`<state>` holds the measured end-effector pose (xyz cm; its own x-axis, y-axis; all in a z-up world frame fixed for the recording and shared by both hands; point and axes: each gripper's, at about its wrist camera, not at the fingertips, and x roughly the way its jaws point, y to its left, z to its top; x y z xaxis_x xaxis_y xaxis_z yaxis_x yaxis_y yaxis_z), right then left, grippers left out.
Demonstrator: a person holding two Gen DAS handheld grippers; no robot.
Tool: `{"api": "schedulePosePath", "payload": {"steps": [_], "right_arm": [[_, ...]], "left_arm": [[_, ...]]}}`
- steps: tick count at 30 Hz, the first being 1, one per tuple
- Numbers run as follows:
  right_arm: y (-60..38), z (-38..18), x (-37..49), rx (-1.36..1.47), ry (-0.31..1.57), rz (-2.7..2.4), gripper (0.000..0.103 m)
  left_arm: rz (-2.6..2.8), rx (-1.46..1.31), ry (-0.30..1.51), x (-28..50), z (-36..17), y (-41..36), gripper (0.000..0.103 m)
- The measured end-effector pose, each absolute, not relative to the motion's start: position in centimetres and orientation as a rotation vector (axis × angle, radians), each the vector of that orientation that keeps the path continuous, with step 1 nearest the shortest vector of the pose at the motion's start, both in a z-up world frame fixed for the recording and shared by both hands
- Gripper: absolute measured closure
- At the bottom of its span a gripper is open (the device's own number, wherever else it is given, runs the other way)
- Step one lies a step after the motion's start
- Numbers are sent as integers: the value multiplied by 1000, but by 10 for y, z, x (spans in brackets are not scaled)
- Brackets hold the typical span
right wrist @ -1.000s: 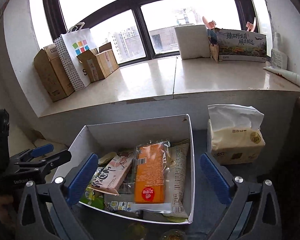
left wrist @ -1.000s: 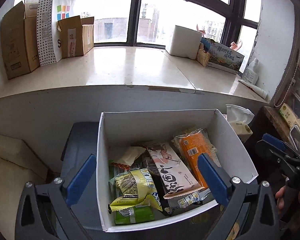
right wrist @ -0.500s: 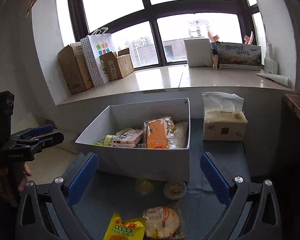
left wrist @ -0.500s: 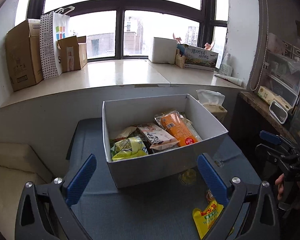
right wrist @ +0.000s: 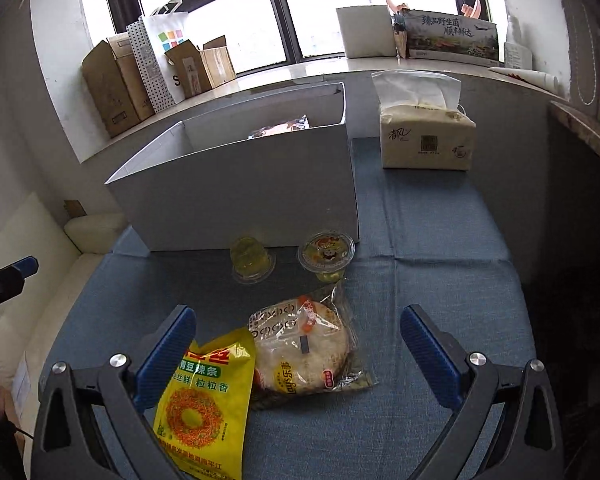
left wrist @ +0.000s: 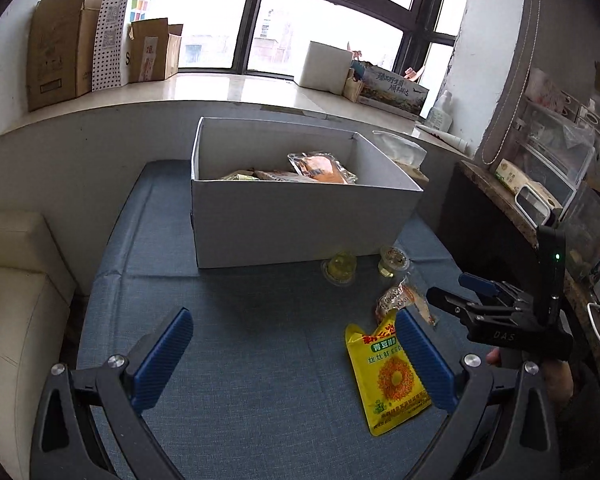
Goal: Organize snacks
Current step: 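Grasp the round jelly cup with the right gripper, then grasp the small yellow jelly cup with the left gripper while the right lifts its cup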
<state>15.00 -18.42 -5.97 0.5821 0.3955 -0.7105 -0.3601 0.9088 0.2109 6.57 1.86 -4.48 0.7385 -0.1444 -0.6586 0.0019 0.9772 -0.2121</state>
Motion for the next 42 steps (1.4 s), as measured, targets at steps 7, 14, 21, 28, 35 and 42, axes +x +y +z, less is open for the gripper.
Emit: {"api": "schedulePosePath", "payload": {"steps": [7, 14, 21, 28, 35, 42], "right_arm": [[-172, -72, 186, -13, 869, 421, 0], [-167, -92, 226, -50, 919, 370, 0], [-163, -102, 239, -33, 980, 406, 2], [-160, -103, 236, -73, 974, 416, 53], [-184, -77, 196, -24, 889, 440, 53], [-227, -53, 144, 94, 829, 430, 53]], "left_arm": [[-76, -150, 776, 69, -58, 4, 0], [-75, -108, 798, 71, -66, -5, 0], [-73, -123, 826, 75, -74, -4, 0], [-66, -123, 849, 88, -76, -7, 0], [-84, -77, 861, 127, -75, -33, 0], [-74, 5, 895, 186, -93, -77, 0]]}}
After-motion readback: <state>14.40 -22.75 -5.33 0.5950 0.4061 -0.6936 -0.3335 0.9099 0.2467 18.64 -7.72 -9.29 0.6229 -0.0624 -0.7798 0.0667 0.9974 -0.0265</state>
